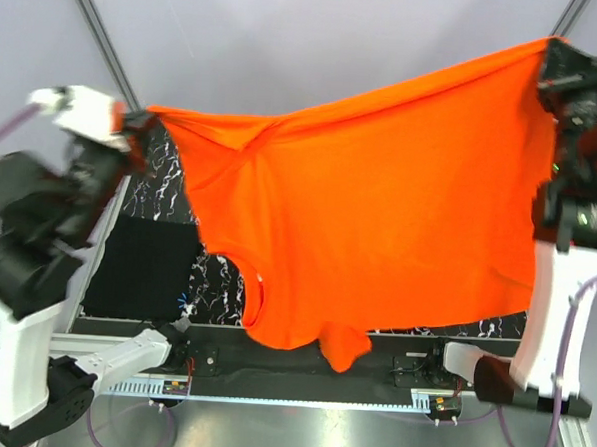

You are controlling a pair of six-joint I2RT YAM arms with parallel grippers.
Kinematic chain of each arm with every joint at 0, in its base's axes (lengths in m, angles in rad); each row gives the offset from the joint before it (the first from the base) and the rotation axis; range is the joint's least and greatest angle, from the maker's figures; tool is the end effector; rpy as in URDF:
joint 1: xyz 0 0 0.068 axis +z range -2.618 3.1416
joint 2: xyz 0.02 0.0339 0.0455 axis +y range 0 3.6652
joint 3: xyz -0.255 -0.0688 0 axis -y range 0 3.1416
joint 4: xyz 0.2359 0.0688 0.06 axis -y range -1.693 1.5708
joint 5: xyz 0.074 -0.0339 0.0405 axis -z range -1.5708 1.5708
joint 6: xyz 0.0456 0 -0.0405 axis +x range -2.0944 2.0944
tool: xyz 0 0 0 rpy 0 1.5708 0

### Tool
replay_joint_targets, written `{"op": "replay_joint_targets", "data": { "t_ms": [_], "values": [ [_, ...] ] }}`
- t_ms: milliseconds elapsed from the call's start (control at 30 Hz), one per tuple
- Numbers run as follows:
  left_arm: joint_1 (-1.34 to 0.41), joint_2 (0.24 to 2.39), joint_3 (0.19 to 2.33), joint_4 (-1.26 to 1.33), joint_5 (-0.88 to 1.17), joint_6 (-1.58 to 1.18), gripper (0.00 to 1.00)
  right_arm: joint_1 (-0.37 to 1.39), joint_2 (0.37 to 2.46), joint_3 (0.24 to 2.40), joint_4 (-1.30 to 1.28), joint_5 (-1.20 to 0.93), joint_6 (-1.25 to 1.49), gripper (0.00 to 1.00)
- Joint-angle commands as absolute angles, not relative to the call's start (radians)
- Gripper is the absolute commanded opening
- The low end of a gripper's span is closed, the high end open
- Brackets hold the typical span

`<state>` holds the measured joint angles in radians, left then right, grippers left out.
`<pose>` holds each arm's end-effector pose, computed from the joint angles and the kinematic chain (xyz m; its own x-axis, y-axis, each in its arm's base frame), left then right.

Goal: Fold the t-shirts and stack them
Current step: Flatten the tshirt out

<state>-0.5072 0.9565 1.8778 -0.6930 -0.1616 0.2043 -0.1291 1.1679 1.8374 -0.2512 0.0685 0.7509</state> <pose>0.0768 -0.0343 0.5730 0.2632 0.0828 -0.9612 0.2952 0.9416 0.1620 0.1751 -0.0259 0.5901 0.4244 0.6313 -0.6491 -0.1356 0.7531 0.6438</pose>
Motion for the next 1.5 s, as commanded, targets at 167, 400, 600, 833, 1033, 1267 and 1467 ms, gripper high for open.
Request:
{"op": "replay_joint_targets", "data": {
  "t_ms": [167,400,600,833,1033,1267,1467],
  "values": [
    [-0.366,1.057,1.428,-0.644,-0.279,0.241,0.01,0.075,1.610,1.818,-0.253,0.049,0.805,0.00],
    [-0.282,1.459,1.359,-0.707,-0.298,0.049,0.00,0.129,2.006,1.899,-0.242,0.014,0.761,0.00],
    [-0.276,1.615,1.416,-0.749,-0.325,0.006,0.00,0.144,2.118,1.917,-0.242,0.003,0.700,0.00],
    [-0.249,1.635,1.541,-0.738,-0.357,-0.058,0.00,0.143,2.177,1.983,-0.235,-0.025,0.611,0.00],
    [-0.248,1.548,1.753,-0.726,-0.330,-0.045,0.00,0.144,2.074,2.040,-0.256,-0.023,0.650,0.00],
    [-0.245,1.509,2.041,-0.606,-0.322,0.020,0.00,0.146,1.738,1.873,-0.316,-0.014,0.674,0.00],
    [-0.245,1.476,2.250,-0.571,-0.276,0.054,0.00,0.144,1.360,1.714,-0.380,0.031,0.658,0.00]
  ]
}}
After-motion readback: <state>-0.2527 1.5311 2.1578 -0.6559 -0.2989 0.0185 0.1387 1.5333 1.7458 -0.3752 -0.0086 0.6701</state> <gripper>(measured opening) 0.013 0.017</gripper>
